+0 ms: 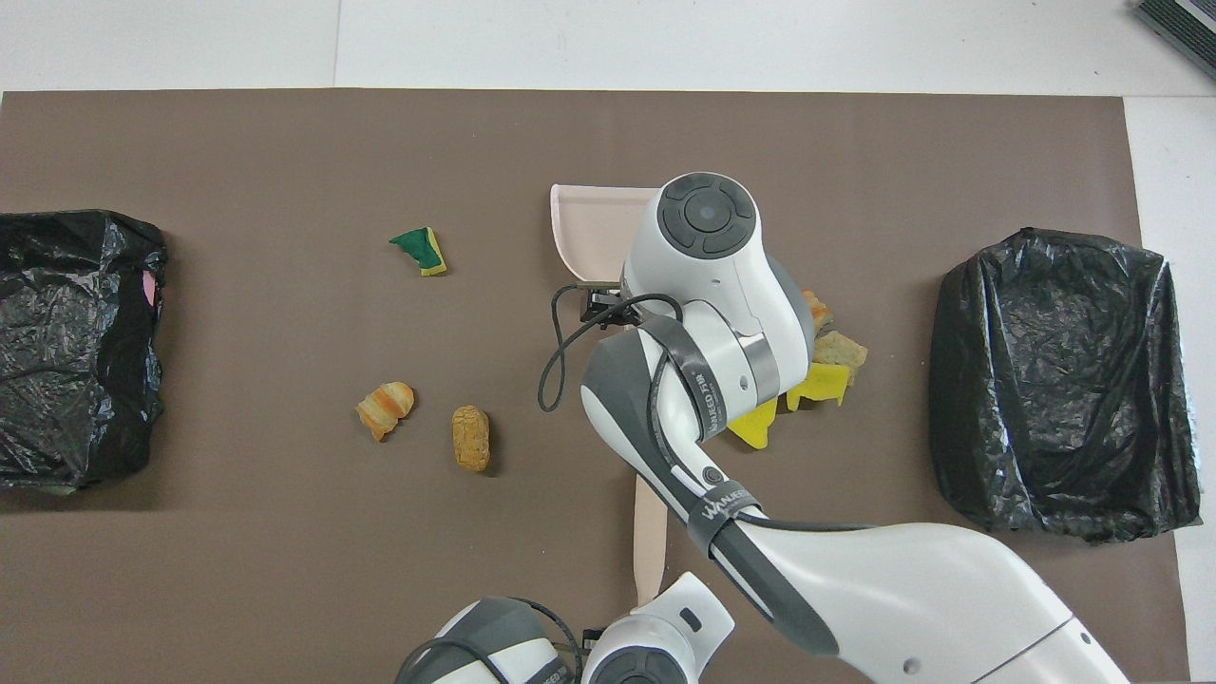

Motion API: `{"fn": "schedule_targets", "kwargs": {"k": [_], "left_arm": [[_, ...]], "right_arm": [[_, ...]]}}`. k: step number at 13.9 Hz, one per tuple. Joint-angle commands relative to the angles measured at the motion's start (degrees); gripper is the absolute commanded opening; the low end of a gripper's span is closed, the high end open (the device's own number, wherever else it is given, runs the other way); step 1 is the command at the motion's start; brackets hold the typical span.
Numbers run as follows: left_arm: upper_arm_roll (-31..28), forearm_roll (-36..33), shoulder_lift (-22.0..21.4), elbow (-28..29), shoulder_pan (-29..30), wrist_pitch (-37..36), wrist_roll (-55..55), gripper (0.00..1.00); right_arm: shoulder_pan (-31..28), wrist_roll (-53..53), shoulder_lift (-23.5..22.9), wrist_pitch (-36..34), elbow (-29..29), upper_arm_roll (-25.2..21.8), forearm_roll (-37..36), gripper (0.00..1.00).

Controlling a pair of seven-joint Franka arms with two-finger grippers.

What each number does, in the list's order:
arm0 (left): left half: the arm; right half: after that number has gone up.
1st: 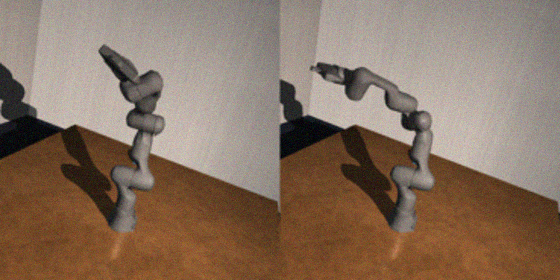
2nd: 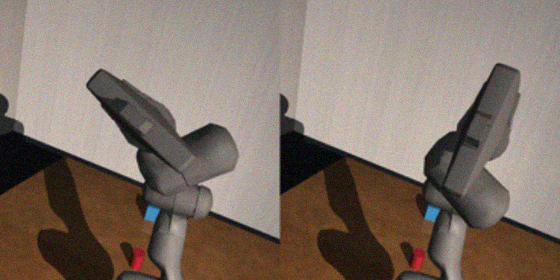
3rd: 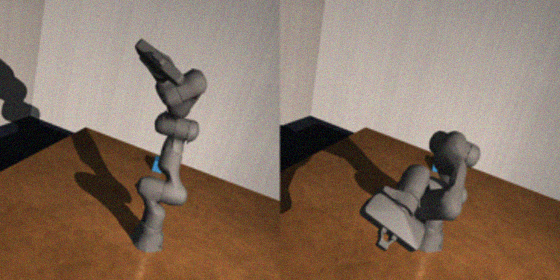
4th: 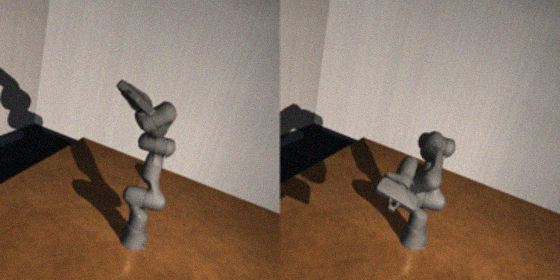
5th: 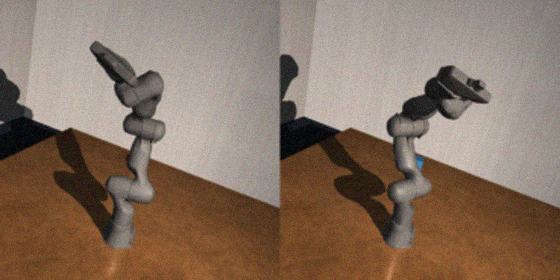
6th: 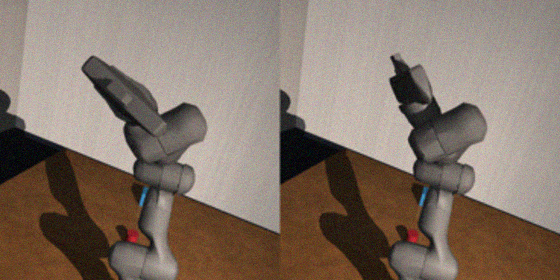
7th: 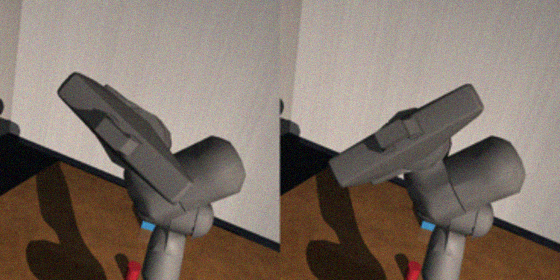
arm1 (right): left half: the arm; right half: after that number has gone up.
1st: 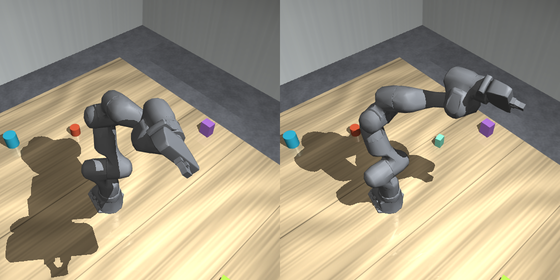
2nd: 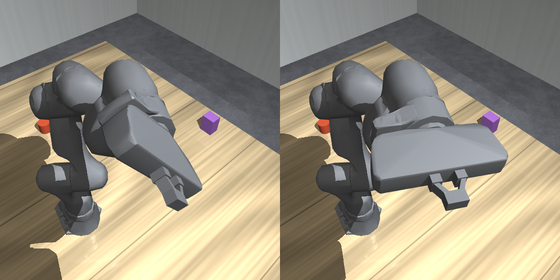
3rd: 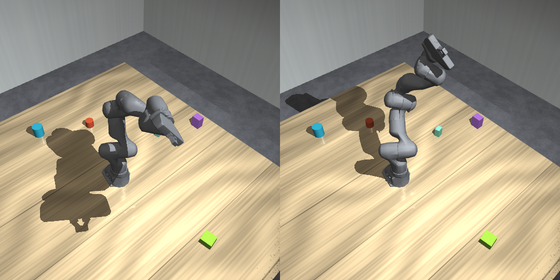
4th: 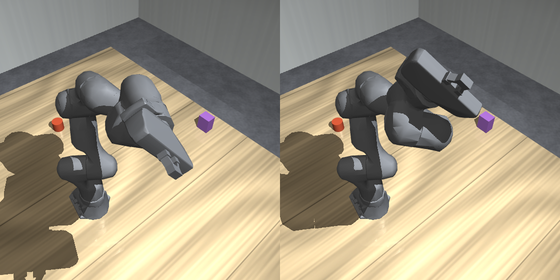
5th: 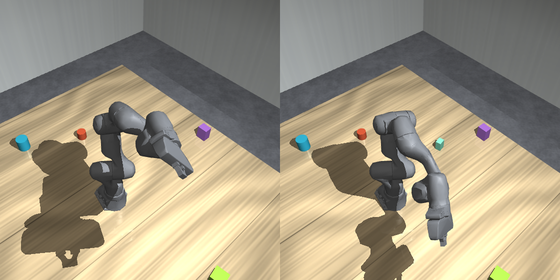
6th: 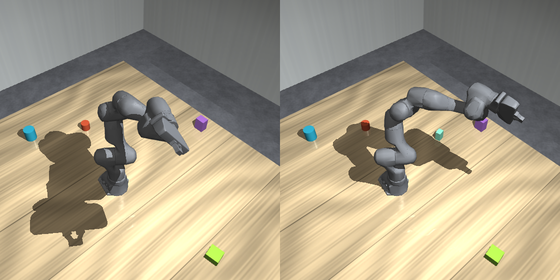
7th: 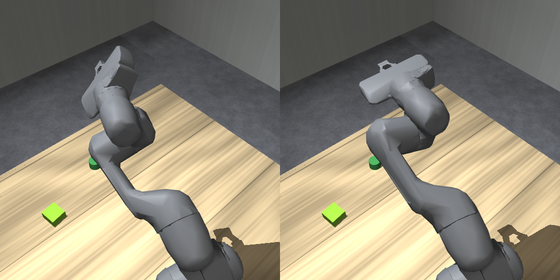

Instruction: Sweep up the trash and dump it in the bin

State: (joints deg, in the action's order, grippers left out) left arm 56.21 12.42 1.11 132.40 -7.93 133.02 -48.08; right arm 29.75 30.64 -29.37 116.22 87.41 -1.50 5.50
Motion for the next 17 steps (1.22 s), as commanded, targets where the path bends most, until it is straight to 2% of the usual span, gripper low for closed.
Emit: {"fn": "schedule_targets", "kwargs": {"k": [1,3,4,7,8,9,10,13,17], "left_arm": [[0.13,-1.35,0.47,-0.74,0.28,-1.54,-0.61,0.0],[-0.05,-1.35,0.38,-0.74,0.46,-2.06,-0.61,0.0],[-0.05,-1.35,0.12,-0.91,0.55,-3.02,-0.52,0.0],[-0.49,-1.35,-1.28,-2.49,0.72,-10.47,-0.35,0.0],[-0.92,-1.35,-2.85,-2.5,0.72,-13.37,1.13,0.0],[-1.89,-1.35,-4.78,-2.41,0.64,-16.36,3.5,0.0],[-3.38,-1.35,-6.8,-2.41,0.46,-19.43,5.44,0.0],[-7.6,-1.35,-11.73,-2.06,-0.07,-24.29,11.59,0.0],[-19.44,-1.35,-18.85,-2.14,-0.07,-31.32,26.59,0.0]], "right_arm": [[0.05,-1.29,0.28,2.25,2.41,0.27,1.09,1.0],[0.22,-1.29,0.1,2.25,2.68,0.27,1.09,1.0],[0.22,-1.29,0.1,2.17,2.68,0.27,1.09,0.86],[0.4,-1.29,0.1,1.9,2.24,0.27,1.09,0.58],[0.31,-1.2,0.1,1.73,1.98,0.27,1.09,0.44],[0.31,-0.68,0.1,1.73,1.97,0.27,1.09,0.2],[0.48,0.2,0.1,1.73,1.89,0.27,1.18,0.0],[1.37,2.4,0.19,1.81,1.8,0.27,1.35,0.0],[0.57,0.66,0.54,1.2,1.36,0.27,0.91,0.0]]}}
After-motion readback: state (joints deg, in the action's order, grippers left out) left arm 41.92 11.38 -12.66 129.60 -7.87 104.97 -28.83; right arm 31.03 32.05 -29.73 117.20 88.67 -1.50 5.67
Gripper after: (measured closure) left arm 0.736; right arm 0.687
